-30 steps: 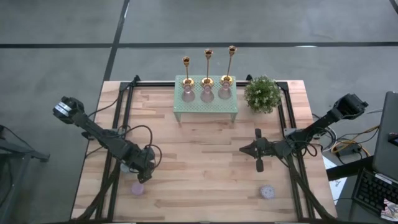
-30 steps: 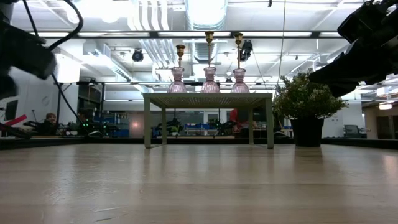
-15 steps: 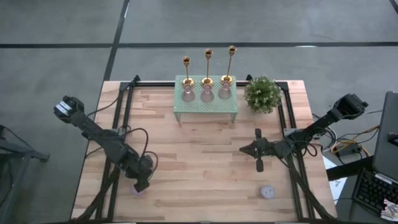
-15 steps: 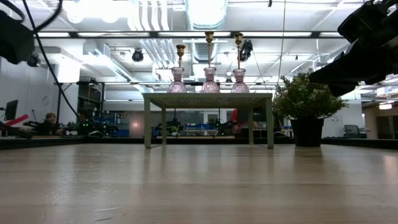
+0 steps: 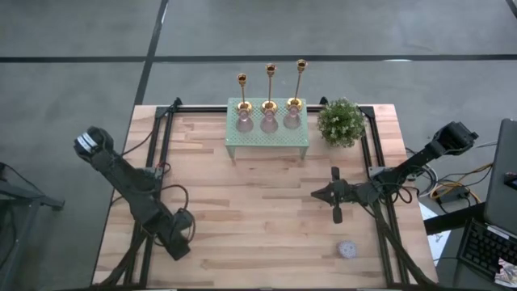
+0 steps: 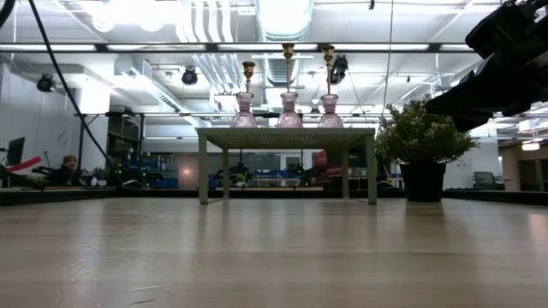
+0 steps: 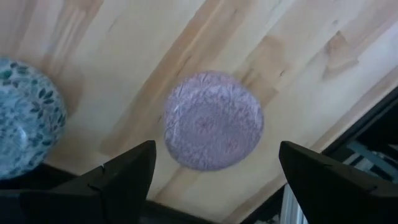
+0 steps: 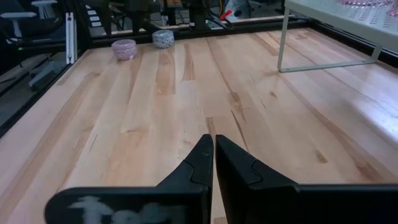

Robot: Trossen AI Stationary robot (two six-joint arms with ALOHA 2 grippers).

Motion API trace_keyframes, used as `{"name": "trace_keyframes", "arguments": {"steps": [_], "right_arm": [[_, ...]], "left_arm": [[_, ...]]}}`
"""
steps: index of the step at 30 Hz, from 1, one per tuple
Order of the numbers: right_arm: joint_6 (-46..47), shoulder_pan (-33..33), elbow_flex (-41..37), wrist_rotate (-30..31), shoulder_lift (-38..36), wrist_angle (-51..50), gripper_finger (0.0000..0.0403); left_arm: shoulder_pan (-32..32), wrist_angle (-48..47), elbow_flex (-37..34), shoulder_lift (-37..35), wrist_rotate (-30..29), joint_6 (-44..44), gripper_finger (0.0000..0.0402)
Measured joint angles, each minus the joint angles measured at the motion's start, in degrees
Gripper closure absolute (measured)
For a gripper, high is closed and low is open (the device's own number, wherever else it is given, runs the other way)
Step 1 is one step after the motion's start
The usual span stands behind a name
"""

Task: Pick & Place candle stick holders
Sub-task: Put the pink patterned scented candle on the shelf

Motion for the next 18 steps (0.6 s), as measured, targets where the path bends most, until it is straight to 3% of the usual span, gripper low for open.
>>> {"name": "trace_keyframes", "arguments": {"steps": [18], "right_arm": [[-0.6,0.0,0.0,0.0,0.0,-0.1,0.039]], "left_arm": [[-0.5,2.8,-0.1,6.8,-0.2,-0.5,0.0058]]}}
